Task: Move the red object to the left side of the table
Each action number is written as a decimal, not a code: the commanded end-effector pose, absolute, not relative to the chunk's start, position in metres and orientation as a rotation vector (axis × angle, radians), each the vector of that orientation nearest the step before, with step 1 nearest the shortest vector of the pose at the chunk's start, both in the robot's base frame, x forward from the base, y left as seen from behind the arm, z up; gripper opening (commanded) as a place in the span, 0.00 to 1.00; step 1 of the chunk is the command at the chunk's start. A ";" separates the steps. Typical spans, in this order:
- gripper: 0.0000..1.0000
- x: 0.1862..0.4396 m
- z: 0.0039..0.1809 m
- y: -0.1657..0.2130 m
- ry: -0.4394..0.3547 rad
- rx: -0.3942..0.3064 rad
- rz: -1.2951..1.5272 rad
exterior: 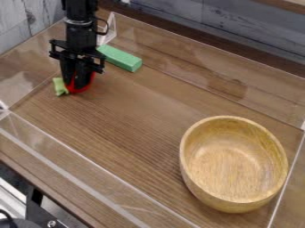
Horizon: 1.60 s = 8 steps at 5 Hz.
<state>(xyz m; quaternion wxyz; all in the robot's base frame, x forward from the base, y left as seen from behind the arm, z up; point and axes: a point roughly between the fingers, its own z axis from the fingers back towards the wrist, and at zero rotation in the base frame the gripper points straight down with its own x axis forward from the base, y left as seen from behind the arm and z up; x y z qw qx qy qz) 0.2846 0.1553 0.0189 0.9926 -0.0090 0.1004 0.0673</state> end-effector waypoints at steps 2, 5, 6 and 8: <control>0.00 0.294 0.019 0.132 0.203 -0.045 0.092; 1.00 0.293 0.037 0.124 0.182 -0.070 0.092; 1.00 0.294 0.048 0.122 0.163 -0.082 0.090; 1.00 0.295 0.053 0.120 0.148 -0.088 0.092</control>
